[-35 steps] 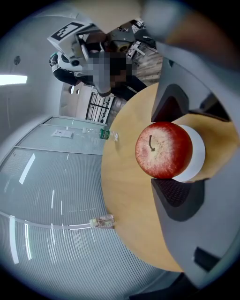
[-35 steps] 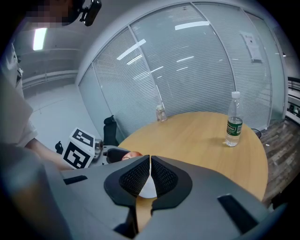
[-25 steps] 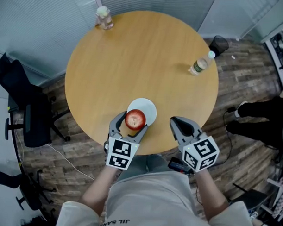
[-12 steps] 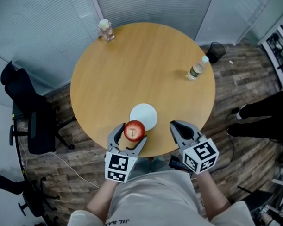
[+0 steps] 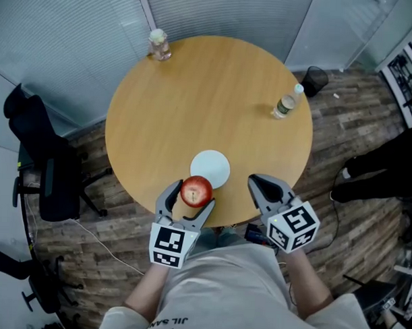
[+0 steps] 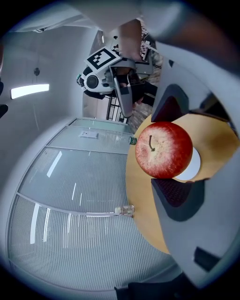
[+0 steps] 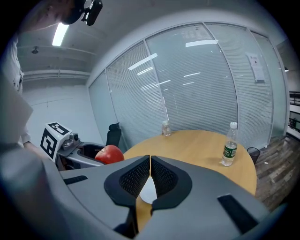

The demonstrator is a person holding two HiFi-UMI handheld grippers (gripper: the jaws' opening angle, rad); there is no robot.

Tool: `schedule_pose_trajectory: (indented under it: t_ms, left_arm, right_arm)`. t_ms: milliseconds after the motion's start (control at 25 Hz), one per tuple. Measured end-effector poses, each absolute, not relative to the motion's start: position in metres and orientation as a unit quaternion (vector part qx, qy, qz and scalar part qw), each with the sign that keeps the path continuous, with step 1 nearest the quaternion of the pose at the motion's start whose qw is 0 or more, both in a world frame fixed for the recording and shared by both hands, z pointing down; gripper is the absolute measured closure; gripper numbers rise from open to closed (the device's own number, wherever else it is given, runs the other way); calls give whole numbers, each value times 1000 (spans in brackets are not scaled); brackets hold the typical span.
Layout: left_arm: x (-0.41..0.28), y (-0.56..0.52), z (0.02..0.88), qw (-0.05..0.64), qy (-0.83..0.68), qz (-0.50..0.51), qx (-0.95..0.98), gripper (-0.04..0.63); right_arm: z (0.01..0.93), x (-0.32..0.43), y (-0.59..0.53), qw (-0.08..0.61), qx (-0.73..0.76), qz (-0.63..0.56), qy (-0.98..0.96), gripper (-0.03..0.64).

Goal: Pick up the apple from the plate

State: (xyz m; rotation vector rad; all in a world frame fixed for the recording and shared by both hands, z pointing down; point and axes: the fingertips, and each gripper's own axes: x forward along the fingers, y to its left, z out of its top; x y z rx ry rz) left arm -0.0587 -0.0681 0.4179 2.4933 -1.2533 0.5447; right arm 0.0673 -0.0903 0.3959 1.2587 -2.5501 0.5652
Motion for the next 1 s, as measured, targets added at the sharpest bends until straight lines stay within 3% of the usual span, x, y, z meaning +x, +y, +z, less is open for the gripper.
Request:
schedule_pose_trajectory:
  t_ms: [1000]
  left_arm:
    - [-59, -69, 404, 141, -432, 173, 874, 219]
  right_arm:
    - [399, 67, -77, 124, 436, 198, -869, 584]
